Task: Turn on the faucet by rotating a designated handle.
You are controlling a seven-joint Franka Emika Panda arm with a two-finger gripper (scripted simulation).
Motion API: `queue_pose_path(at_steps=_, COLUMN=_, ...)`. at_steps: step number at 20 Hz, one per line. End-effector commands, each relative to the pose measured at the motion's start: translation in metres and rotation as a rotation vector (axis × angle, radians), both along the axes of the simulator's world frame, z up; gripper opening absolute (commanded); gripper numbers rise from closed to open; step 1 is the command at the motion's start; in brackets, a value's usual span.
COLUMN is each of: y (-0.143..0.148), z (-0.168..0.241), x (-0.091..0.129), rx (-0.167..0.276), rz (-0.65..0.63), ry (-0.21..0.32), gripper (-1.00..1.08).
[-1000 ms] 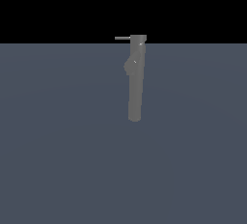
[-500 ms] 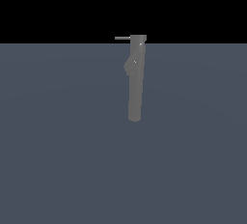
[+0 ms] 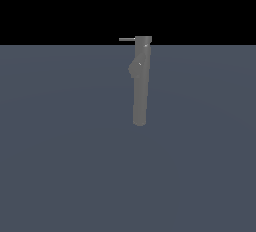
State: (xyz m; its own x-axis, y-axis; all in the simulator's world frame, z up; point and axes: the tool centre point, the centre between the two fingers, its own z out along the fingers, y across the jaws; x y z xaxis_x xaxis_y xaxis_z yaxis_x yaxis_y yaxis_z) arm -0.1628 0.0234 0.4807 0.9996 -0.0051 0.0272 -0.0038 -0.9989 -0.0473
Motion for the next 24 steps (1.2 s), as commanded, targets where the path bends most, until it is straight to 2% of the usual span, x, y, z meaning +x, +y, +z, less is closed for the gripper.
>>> queue_pose_path(at_steps=1, y=-0.002, z=-0.007, x=0.021, rx=-0.004, rz=-0.014, ry=0.003, gripper=-1.0)
queue_pose_path(at_steps=16, y=-0.013, z=-0.079, x=0.142, rx=-0.026, rz=-0.092, ry=0.018, gripper=-1.0)
queue_pose_path(at_steps=24, y=-0.02, z=-0.132, x=0.195, rx=-0.037, rz=-0.128, ry=0.026, gripper=-1.0)
